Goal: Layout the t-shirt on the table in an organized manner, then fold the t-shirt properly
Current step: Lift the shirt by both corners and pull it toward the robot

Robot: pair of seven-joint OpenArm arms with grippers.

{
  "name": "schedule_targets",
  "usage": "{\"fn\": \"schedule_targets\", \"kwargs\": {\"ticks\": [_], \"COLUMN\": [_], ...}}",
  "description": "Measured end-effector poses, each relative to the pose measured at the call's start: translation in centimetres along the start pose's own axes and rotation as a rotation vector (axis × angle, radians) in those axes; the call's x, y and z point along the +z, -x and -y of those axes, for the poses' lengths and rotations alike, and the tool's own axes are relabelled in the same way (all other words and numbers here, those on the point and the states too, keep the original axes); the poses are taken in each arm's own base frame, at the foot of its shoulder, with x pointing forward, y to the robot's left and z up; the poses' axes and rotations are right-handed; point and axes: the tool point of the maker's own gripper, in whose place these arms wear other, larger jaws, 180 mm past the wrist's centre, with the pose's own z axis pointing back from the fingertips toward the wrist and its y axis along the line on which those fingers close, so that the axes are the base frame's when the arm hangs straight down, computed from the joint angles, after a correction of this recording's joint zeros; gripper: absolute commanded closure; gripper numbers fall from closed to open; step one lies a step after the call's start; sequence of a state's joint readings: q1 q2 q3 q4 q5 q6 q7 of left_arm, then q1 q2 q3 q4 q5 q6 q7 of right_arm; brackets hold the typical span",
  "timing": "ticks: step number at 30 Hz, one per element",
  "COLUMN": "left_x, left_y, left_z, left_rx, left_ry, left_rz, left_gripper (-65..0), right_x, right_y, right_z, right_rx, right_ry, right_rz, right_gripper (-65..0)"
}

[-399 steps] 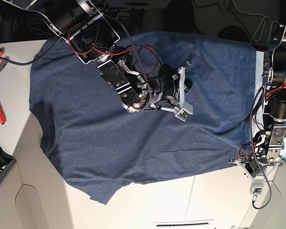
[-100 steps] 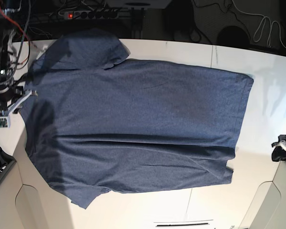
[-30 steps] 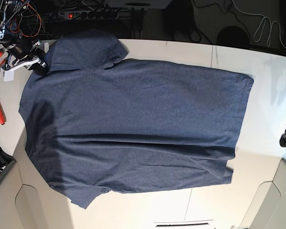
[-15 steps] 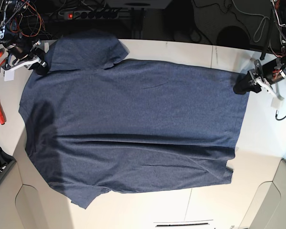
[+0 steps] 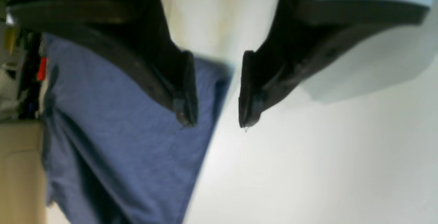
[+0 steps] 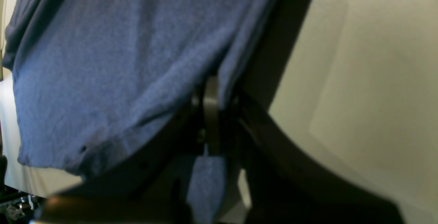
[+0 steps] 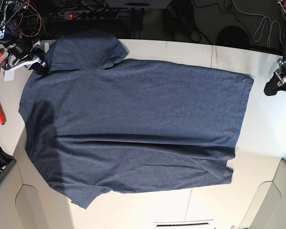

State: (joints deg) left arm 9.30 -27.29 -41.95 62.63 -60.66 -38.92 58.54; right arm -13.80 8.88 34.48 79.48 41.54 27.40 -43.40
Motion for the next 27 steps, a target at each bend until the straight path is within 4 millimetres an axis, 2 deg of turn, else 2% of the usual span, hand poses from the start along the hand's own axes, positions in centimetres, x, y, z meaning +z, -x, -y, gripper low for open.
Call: {"fn": "schedule_targets", "kwargs": {"ticks": [4, 6, 12, 16, 25, 26, 27], "left_x": [1.2, 1.2, -0.6, -2.1, -4.2, -4.3, -4.4], "left_y": [2.4, 3.5, 4.1, 5.6, 5.9, 5.8, 5.7], "left_z": [-1.6, -1.7, -0.1, 1.4, 3.0, 3.0, 3.1], "left_rx": [0.023, 0.036, 0.073, 0.051, -0.05, -0.053, -0.056], "left_ry": [-0.041, -0.044, 0.005, 0.038, 0.056, 0.057, 0.058], "left_rz": [-0.017, -0.033, 0.004, -0.054, -0.064, -0.063, -0.062], "left_gripper": [-24.1, -24.1, -24.1, -24.1, -24.0, -22.5, -18.4], "right_x": [0.0, 0.0, 0.0, 0.0, 0.0, 0.0, 0.0], "right_y": [0.0, 0.0, 0.0, 0.0, 0.0, 0.0, 0.0], "right_z": [0.0, 0.0, -0.2, -0.4, -0.4, -0.4, -0.4], "right_rx": [0.0, 0.0, 0.009, 0.022, 0.022, 0.022, 0.022], "right_ry": [0.0, 0.0, -0.009, -0.02, -0.02, -0.02, -0.02], "right_rz": [0.0, 0.001, 0.001, 0.001, 0.001, 0.001, 0.001], "right_gripper": [0.0, 0.0, 0.0, 0.0, 0.0, 0.0, 0.0]}}
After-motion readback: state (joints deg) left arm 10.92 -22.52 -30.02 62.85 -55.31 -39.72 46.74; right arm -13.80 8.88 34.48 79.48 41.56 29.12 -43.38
